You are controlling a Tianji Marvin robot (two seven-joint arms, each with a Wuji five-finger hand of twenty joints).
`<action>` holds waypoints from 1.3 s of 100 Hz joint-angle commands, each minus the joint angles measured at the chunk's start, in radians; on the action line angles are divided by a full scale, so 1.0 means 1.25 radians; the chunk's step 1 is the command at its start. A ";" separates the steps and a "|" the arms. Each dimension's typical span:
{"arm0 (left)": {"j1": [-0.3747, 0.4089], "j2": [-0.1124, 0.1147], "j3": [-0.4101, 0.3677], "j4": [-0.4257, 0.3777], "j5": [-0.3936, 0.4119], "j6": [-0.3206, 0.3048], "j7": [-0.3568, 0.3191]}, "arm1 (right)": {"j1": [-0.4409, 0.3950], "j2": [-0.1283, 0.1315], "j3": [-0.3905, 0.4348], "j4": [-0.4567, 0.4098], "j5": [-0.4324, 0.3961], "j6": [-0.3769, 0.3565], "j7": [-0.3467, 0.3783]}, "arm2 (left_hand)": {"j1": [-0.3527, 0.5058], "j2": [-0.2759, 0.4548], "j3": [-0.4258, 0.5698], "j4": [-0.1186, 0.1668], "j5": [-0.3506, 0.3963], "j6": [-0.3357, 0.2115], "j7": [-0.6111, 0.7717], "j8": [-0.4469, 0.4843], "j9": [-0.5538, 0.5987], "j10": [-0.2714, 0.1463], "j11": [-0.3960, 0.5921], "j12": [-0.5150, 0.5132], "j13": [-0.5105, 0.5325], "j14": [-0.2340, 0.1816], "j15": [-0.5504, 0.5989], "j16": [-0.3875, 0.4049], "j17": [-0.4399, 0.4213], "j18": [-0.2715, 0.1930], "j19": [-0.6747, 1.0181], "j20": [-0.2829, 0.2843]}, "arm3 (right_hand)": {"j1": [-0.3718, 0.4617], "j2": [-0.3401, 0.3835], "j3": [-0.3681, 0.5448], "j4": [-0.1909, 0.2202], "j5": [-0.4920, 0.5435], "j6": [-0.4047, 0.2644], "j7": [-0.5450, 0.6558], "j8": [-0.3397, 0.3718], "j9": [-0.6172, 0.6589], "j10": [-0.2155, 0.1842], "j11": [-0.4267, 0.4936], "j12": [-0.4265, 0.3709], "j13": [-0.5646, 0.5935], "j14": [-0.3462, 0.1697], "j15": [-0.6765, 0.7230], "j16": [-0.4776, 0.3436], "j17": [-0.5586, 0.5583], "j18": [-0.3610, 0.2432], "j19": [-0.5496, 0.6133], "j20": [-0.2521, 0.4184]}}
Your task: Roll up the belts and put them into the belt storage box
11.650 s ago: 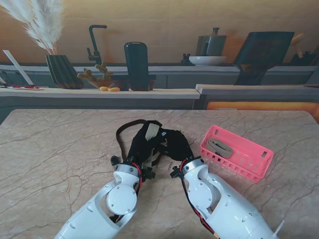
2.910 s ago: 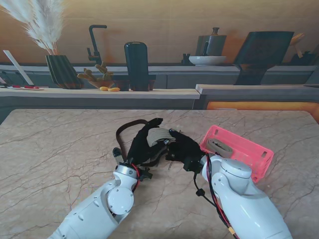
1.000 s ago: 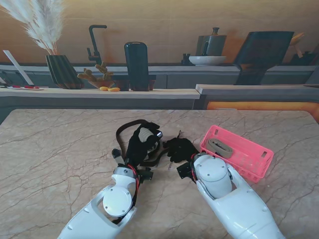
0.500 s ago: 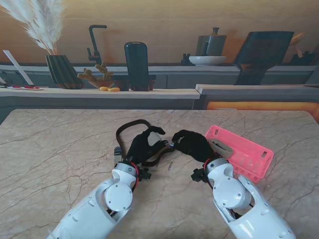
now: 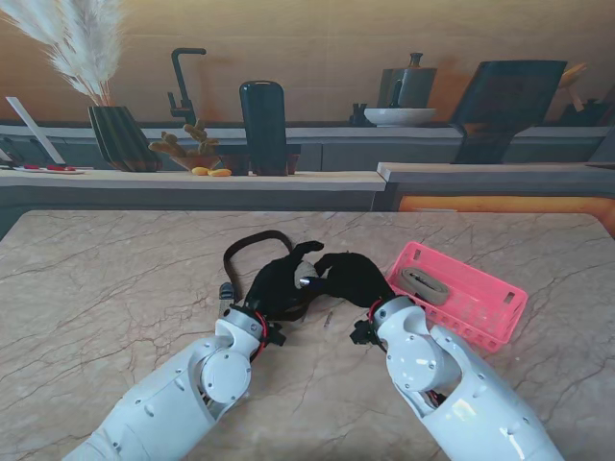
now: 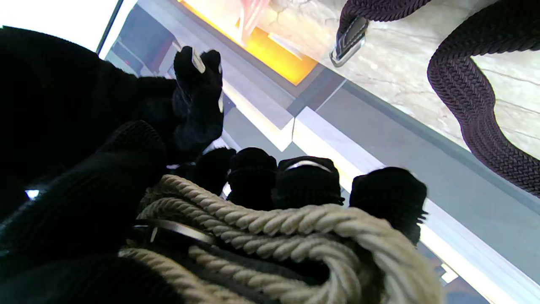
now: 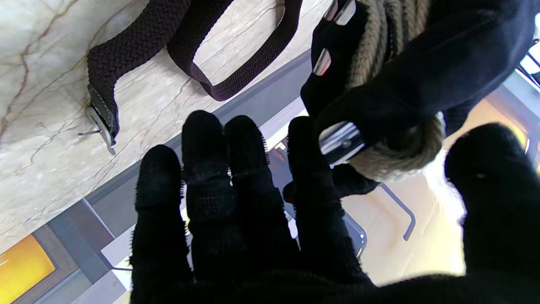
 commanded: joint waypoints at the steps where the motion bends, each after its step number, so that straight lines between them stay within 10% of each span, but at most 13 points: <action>1: 0.001 0.001 0.003 -0.002 0.002 -0.005 -0.009 | 0.011 -0.013 -0.011 0.002 -0.005 0.006 -0.005 | -0.040 -0.044 0.036 0.000 -0.029 0.001 -0.041 -0.020 -0.016 -0.015 -0.012 0.000 0.051 -0.058 0.161 0.035 0.033 -0.044 0.140 -0.002 | -0.032 0.029 -0.011 0.026 0.022 -0.006 0.000 0.010 0.022 0.017 0.014 0.008 0.024 0.002 0.025 0.013 0.008 0.012 0.033 0.018; 35: 0.010 -0.001 0.002 -0.017 -0.015 -0.007 -0.021 | 0.037 -0.004 -0.031 0.002 0.067 0.052 0.092 | -0.033 -0.044 0.044 -0.003 -0.024 -0.003 -0.041 -0.022 -0.017 -0.020 -0.013 0.002 0.051 -0.069 0.162 0.032 0.037 -0.051 0.135 -0.006 | 0.111 -0.001 0.096 0.020 0.071 -0.043 0.042 0.026 0.085 -0.009 0.025 0.004 0.061 -0.014 0.047 0.011 0.007 0.011 0.046 0.000; 51: 0.020 -0.003 -0.005 -0.027 -0.024 -0.016 -0.016 | 0.037 -0.003 -0.024 -0.005 0.129 0.083 0.134 | -0.030 -0.042 0.047 -0.003 -0.023 -0.005 -0.034 -0.018 -0.014 -0.027 -0.012 0.003 0.051 -0.073 0.161 0.031 0.037 -0.052 0.134 -0.008 | 0.279 -0.019 0.091 -0.079 0.023 -0.062 0.220 -0.177 0.119 -0.013 0.004 -0.007 0.084 -0.018 0.039 0.004 0.013 0.008 0.048 -0.009; 77: 0.032 -0.007 -0.015 -0.041 -0.050 -0.029 -0.015 | 0.042 -0.012 -0.018 -0.002 0.215 0.136 0.152 | -0.034 -0.036 0.045 -0.003 -0.015 -0.017 -0.019 -0.011 -0.023 -0.024 -0.025 -0.001 0.051 -0.067 0.148 0.026 0.019 -0.054 0.119 -0.013 | 0.411 -0.077 0.218 -0.083 0.066 -0.045 0.295 -0.258 0.191 -0.001 -0.016 -0.022 0.154 -0.006 0.033 -0.012 0.070 -0.018 0.092 0.005; 99: 0.035 -0.002 -0.030 -0.035 -0.039 -0.049 -0.012 | 0.010 -0.017 0.032 -0.040 0.305 0.160 0.155 | -0.062 0.004 -0.026 0.000 -0.047 -0.067 -0.081 -0.045 -0.302 0.058 -0.459 -0.232 -0.299 0.078 -0.426 0.023 -0.400 0.021 -0.340 0.057 | 0.415 -0.073 0.238 -0.087 0.069 -0.059 0.306 -0.244 0.189 0.006 0.005 -0.005 0.150 -0.002 0.065 0.004 0.080 -0.044 0.119 0.010; 111: 0.044 0.002 -0.050 -0.046 -0.033 -0.048 -0.009 | -0.026 -0.013 0.081 -0.085 0.375 0.184 0.182 | -0.065 0.014 -0.046 0.002 -0.052 -0.097 -0.089 -0.049 -0.432 0.077 -0.591 -0.326 -0.488 0.079 -0.683 -0.061 -0.523 0.034 -0.478 0.054 | 0.419 -0.063 0.244 -0.088 0.061 -0.042 0.306 -0.230 0.172 0.024 0.034 0.017 0.143 0.006 0.098 0.021 0.076 -0.046 0.129 0.014; 130: 0.061 0.009 -0.074 -0.063 -0.021 -0.055 -0.004 | -0.082 -0.009 0.151 -0.144 0.467 0.200 0.208 | -0.071 0.010 -0.042 0.002 -0.050 -0.117 -0.091 -0.040 -0.499 0.079 -0.642 -0.361 -0.598 0.065 -0.799 -0.115 -0.588 0.023 -0.590 0.048 | 0.424 -0.053 0.244 -0.088 0.053 -0.036 0.305 -0.214 0.158 0.032 0.065 0.039 0.143 0.001 0.129 0.038 0.090 -0.047 0.142 0.020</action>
